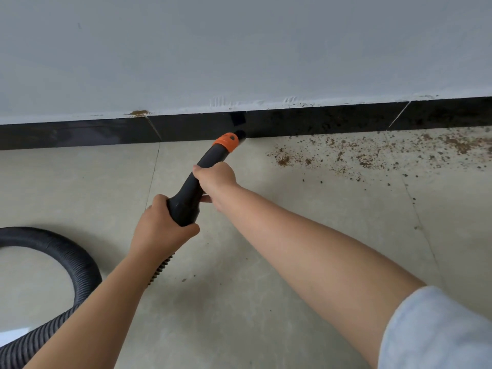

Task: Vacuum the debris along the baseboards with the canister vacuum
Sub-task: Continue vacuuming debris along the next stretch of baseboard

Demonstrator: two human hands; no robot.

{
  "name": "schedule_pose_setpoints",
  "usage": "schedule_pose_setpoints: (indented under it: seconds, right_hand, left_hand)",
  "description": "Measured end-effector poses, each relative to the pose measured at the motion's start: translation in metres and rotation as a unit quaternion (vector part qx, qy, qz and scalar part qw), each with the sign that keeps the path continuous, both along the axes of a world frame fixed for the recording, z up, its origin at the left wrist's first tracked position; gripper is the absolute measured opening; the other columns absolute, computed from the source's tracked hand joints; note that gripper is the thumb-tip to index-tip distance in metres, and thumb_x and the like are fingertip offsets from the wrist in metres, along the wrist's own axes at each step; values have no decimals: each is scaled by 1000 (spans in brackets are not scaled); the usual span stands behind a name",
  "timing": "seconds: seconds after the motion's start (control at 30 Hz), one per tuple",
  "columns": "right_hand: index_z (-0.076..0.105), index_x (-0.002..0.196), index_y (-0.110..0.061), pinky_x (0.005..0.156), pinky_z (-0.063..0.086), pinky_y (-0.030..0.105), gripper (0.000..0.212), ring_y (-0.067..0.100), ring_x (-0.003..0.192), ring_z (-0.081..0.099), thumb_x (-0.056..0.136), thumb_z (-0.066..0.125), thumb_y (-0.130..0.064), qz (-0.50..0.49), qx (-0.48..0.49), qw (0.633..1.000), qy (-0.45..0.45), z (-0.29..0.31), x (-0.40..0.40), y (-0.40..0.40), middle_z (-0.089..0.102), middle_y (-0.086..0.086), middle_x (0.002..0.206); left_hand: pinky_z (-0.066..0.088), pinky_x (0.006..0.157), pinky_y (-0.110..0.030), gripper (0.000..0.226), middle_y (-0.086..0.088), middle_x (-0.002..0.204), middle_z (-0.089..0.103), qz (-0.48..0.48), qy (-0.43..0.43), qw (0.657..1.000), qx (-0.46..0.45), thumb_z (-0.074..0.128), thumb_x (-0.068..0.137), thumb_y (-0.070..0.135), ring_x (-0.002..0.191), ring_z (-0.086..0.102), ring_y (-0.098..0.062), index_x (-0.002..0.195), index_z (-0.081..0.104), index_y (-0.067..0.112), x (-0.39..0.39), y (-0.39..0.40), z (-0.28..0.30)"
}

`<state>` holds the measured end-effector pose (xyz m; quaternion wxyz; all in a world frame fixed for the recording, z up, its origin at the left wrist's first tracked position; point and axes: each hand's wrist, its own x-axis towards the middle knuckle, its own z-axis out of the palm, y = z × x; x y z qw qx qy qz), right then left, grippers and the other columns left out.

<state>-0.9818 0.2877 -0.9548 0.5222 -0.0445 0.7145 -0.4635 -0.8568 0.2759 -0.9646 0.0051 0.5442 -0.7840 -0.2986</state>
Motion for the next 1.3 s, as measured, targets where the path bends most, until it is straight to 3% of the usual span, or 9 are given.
schedule_pose_setpoints:
  seconds: [0.37, 0.67, 0.8, 1.0, 1.17, 1.3]
  right_hand:
    - [44, 121, -4, 88, 54, 41, 37, 33, 103, 61, 93, 57, -23, -47, 8, 999, -24, -7, -21, 1, 57, 15, 117]
    - [46, 117, -5, 86, 55, 41, 36, 32, 100, 61, 90, 61, -23, -92, 24, 995, -25, -11, -51, 18, 56, 12, 105]
    - [47, 115, -5, 81, 56, 41, 33, 33, 101, 60, 90, 62, -19, -118, 20, 992, -32, -15, -66, 34, 57, 14, 112]
    - [45, 120, -5, 81, 56, 44, 39, 35, 102, 59, 88, 63, -17, -161, 20, 987, -20, -18, -84, 46, 56, 16, 117]
    - [45, 123, -4, 82, 56, 45, 43, 36, 104, 59, 87, 65, -15, -206, 31, 978, -19, -20, -106, 61, 56, 17, 120]
    - [45, 127, -4, 75, 56, 42, 49, 37, 108, 57, 85, 67, -14, -253, 17, 967, -21, -26, -121, 77, 56, 15, 123]
  left_hand:
    - [43, 55, -29, 42, -4, 83, 56, -36, -28, 999, 18, 72, 69, 18, 71, 56, -19, 97, 41, 10, -22, -3, -1]
    - [38, 52, -23, 44, 6, 77, 50, -66, -27, 997, 25, 74, 72, 23, 66, 49, -9, 100, 41, 16, -52, 7, 2]
    - [39, 53, -24, 44, 1, 84, 55, -85, -28, 996, 29, 74, 73, 25, 73, 52, -18, 101, 41, 15, -66, 19, -2]
    - [38, 51, -21, 41, -2, 86, 58, -125, -15, 990, 58, 72, 75, 23, 67, 52, -13, 103, 43, 13, -86, 22, -8]
    - [40, 54, -24, 41, -1, 87, 55, -169, -16, 983, 66, 71, 74, 24, 72, 54, -18, 100, 42, 13, -113, 27, -15]
    - [39, 62, -26, 46, -1, 92, 53, -204, -30, 976, 67, 72, 75, 28, 78, 51, -19, 105, 42, 13, -134, 35, -22]
